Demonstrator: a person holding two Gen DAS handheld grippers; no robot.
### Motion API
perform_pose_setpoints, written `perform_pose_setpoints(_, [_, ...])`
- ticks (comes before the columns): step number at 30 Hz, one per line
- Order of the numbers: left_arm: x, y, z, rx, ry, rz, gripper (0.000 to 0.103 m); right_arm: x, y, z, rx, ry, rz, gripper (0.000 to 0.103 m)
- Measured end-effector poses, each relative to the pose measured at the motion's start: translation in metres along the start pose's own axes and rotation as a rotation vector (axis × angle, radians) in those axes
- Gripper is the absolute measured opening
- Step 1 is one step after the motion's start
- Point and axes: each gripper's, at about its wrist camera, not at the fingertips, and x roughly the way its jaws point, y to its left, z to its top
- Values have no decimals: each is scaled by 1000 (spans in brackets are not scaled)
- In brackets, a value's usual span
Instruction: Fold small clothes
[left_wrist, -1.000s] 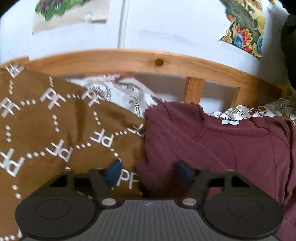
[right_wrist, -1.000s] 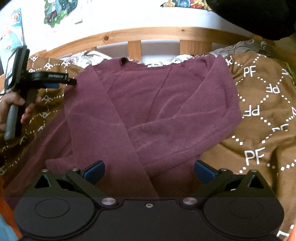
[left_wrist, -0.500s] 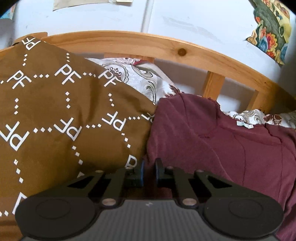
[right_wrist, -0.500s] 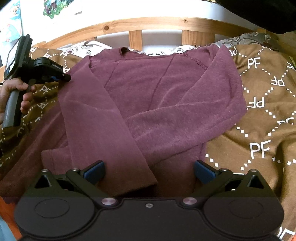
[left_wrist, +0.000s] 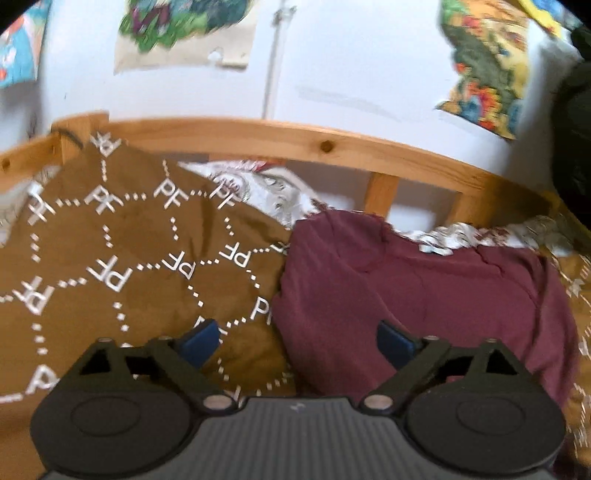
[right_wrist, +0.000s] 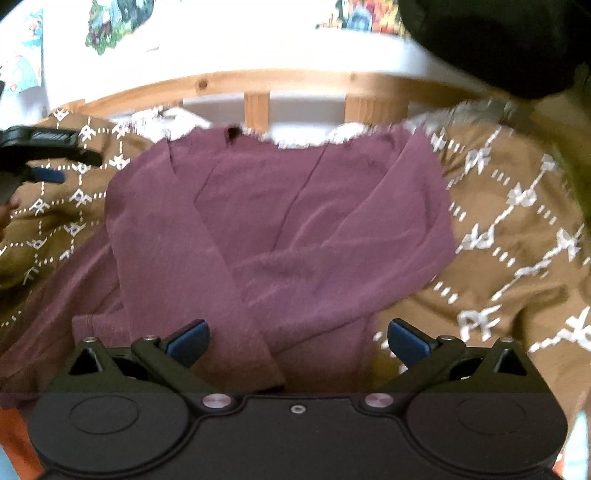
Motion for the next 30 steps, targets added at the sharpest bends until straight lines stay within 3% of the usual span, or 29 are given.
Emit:
perform_pose_setpoints(4, [-45, -9, -16, 37, -18, -46, 101, -27, 3, 3, -81, -123, -44, 102])
perform_pose_setpoints(9, [-99, -20, -43, 177, -11, -60, 102, -66, 21, -2, -315, -302, -89, 102])
perform_pose_setpoints(13, [-132, -29, -64, 294, -3, -95, 102, -90, 35, -16, -489, -374, -42, 102])
perform_pose_setpoints(17, [-147, -47, -84, 432, 28, -147, 102, -97, 49, -26, -616, -341, 62, 102])
perform_pose_setpoints(20, [-141, -63, -92, 516, 70, -162, 102, -92, 61, -34, -706, -234, 199, 102])
perform_pose_setpoints(24, [-128, -68, -96, 518, 132, -167, 102, -79, 80, -49, -853, -91, 316, 102])
perform_pose_setpoints(27, [-124, -62, -95, 488, 156, -196, 102, -73, 91, -62, -954, -64, 299, 96])
perform_pose_setpoints(30, [-124, -59, -94, 479, 157, -227, 102, -71, 95, -64, -972, -46, 328, 90])
